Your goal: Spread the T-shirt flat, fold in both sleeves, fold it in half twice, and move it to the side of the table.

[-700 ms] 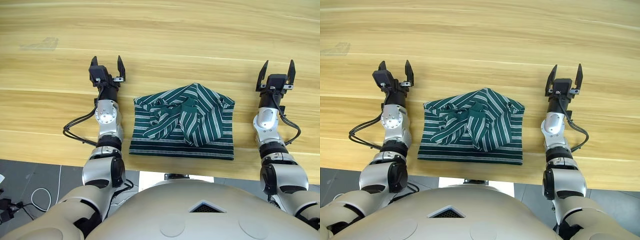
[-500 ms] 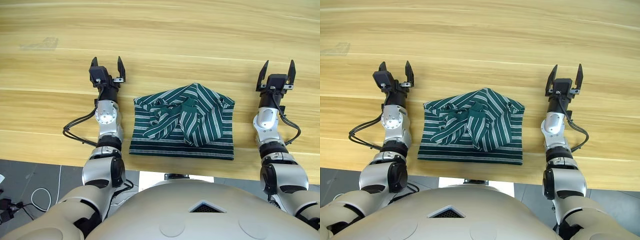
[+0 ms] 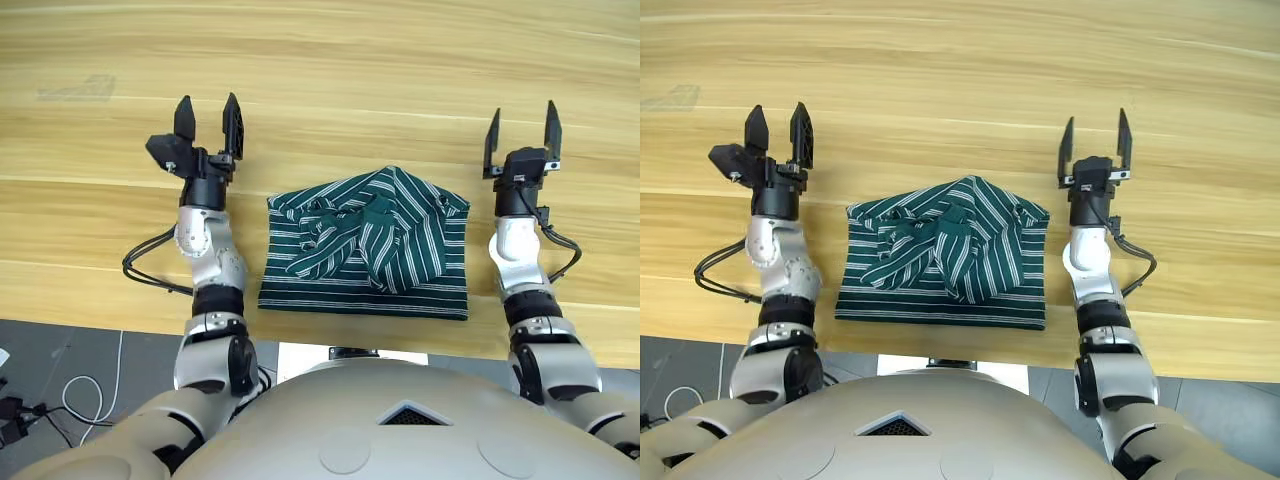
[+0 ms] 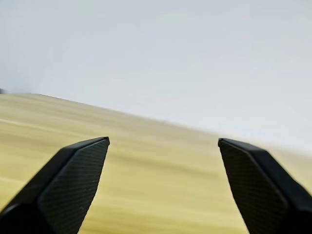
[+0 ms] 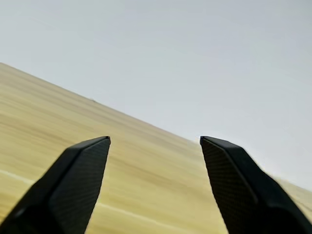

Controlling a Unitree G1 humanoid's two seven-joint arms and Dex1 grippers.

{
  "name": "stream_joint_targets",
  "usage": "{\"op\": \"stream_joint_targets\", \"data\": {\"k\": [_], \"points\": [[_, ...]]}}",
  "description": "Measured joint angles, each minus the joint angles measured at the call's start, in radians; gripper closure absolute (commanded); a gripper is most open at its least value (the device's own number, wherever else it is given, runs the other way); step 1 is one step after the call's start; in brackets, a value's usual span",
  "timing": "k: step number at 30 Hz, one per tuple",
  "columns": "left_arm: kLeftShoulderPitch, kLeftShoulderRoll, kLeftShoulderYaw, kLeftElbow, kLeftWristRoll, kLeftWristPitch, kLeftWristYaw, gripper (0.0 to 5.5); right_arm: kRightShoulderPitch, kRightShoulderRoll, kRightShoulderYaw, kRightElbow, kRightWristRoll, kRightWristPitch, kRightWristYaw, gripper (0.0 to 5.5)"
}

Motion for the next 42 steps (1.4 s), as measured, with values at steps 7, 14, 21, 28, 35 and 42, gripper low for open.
{"op": "stream_joint_targets", "data": {"k": [7,14,21,28,35,42], "points": [[0.398,0.054,-0.137,-0.501,-0.120,0.205,-0.254,1.37,0.392,-0.109,0.090,-0.608,0.004,0.144,0.280,2.08],[0.548,0.096,-0.201,-0.525,0.023,0.136,-0.359,1.37,0.590,-0.241,0.254,-0.844,0.182,0.198,0.591,2.08],[0.622,0.149,-0.241,-0.501,0.202,0.023,-0.353,1.37,0.639,-0.198,0.406,-0.842,0.168,0.264,0.671,2.08],[0.636,0.206,-0.275,-0.494,0.236,0.016,-0.353,1.37,0.591,-0.120,0.432,-0.715,0.107,0.278,0.648,2.08],[0.646,0.238,-0.274,-0.494,0.267,0.011,-0.309,1.37,0.621,-0.103,0.417,-0.680,0.108,0.276,0.628,2.08],[0.684,0.262,-0.266,-0.508,0.288,0.015,-0.246,1.37,0.713,-0.137,0.416,-0.702,0.109,0.272,0.637,2.08]]}}
